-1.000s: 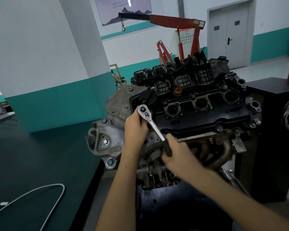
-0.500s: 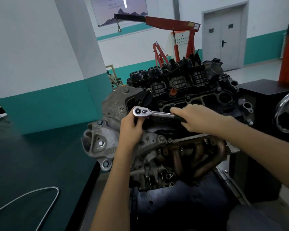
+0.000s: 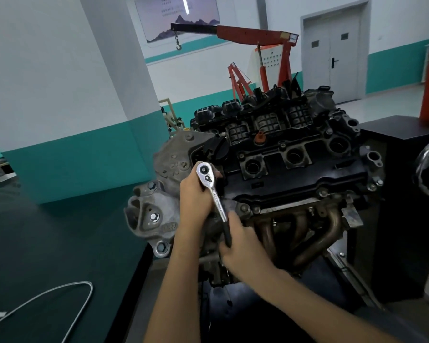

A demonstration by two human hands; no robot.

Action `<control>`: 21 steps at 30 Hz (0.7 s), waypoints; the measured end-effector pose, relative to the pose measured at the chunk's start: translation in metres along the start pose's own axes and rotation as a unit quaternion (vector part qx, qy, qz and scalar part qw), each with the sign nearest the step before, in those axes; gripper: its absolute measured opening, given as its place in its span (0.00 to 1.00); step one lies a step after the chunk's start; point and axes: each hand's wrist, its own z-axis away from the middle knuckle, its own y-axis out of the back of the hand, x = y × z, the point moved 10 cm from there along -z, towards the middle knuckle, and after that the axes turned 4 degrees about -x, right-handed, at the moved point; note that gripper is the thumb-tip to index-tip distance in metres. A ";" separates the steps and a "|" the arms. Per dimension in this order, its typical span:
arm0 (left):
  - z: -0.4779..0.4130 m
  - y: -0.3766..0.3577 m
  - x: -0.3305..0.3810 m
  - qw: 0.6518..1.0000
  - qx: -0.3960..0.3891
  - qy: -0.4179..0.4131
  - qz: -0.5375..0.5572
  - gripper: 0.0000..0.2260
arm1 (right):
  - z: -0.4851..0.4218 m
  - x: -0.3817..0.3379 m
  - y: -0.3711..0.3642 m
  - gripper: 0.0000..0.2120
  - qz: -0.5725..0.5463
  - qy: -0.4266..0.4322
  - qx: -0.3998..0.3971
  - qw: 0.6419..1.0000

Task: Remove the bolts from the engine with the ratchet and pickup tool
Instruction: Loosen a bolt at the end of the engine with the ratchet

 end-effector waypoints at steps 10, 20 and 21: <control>0.001 -0.002 0.015 0.998 -0.020 -0.056 -0.037 0.07 | -0.068 -0.010 0.141 0.17 0.470 0.150 -0.019 0.870; 0.003 -0.001 0.001 0.999 0.009 -0.003 -0.030 0.08 | 0.001 -0.002 0.002 0.18 0.002 0.010 0.043 0.999; 0.004 0.000 0.002 1.000 0.008 -0.006 -0.025 0.08 | 0.001 -0.005 -0.003 0.18 -0.018 0.012 0.046 0.999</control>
